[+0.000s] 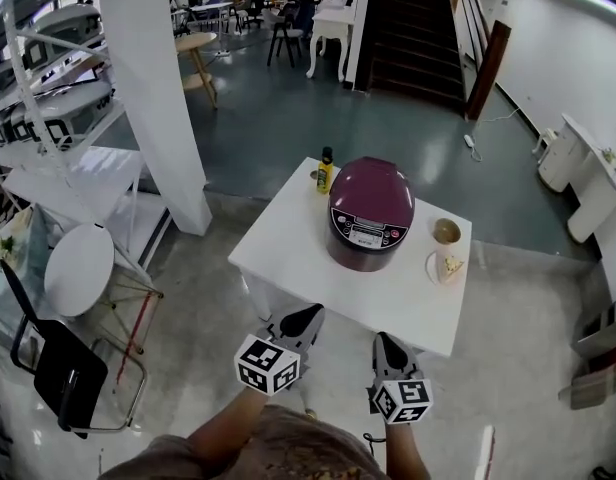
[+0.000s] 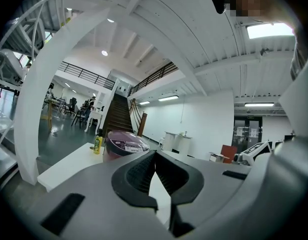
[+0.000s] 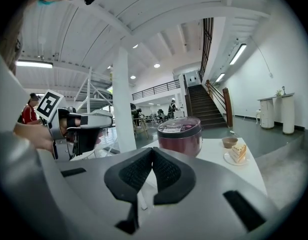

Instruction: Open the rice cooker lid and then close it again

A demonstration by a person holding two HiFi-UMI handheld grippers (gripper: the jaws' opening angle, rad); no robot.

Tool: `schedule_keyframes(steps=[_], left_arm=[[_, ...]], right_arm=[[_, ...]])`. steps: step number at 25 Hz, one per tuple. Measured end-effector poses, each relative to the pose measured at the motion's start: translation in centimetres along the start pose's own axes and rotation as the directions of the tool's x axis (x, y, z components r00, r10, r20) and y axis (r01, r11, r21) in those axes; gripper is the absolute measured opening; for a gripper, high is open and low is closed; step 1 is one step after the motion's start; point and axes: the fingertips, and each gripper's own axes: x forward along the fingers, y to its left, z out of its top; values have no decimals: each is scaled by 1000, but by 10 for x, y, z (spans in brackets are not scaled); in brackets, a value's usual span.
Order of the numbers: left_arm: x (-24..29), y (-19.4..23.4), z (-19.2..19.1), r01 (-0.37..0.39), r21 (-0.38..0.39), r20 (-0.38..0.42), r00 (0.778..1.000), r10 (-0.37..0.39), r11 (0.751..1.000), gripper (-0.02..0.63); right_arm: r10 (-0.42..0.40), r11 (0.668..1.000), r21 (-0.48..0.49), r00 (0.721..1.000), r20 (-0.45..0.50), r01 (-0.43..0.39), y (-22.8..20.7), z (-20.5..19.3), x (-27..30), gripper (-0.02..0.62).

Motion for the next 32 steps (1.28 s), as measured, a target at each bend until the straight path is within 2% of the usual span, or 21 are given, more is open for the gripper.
schedule_keyframes(steps=[12, 32], left_arm=[[78, 39, 9, 37, -21, 1, 999, -37, 999, 21], [194, 102, 32, 154, -6, -40, 987, -154, 988, 21]], right_arm=[[-9, 1000, -11, 1000, -8, 9, -39, 17, 62, 2], [-114, 993, 9, 993, 36, 114, -96, 57, 158, 2]])
